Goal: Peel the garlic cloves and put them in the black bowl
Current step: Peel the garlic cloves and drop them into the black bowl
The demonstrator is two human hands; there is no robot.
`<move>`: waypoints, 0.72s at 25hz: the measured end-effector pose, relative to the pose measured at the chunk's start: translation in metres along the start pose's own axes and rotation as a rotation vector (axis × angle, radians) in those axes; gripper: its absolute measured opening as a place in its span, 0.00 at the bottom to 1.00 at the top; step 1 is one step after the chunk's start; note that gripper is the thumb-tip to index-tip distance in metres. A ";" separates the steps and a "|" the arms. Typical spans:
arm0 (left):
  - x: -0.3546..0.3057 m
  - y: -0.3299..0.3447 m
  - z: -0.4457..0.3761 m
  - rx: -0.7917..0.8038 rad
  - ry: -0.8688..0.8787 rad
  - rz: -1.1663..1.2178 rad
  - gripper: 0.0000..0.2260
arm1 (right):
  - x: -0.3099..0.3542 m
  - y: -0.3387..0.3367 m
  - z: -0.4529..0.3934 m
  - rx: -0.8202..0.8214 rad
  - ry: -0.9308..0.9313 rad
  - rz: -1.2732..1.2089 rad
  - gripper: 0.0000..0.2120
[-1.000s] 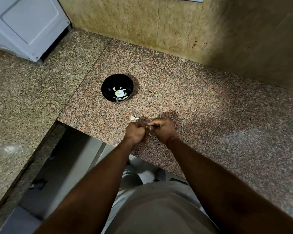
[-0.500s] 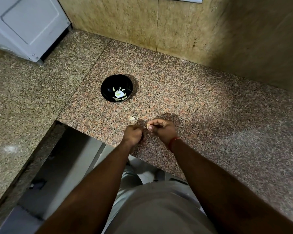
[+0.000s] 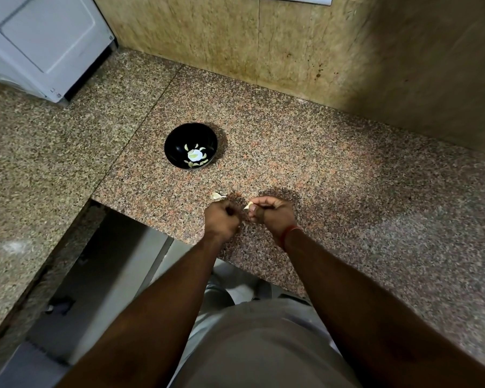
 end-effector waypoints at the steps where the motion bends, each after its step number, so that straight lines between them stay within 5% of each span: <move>1: -0.001 0.002 0.001 0.009 0.006 0.027 0.08 | 0.000 0.000 0.000 0.000 0.006 0.002 0.08; 13: -0.020 -0.002 0.013 -0.014 0.230 -0.169 0.08 | 0.007 0.004 0.003 -0.063 -0.009 0.080 0.05; 18: -0.017 -0.005 0.014 -0.044 0.128 -0.067 0.04 | 0.007 0.004 0.004 -0.019 0.019 0.048 0.04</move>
Point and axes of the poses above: each hand's wrist, its own z-axis away from the middle knuckle, its own y-axis out of the palm, x = y × z, the point moved 5 cm from there along -z, towards the middle knuckle, and after that the axes turned 3 degrees about y, right-handed, at the moved point
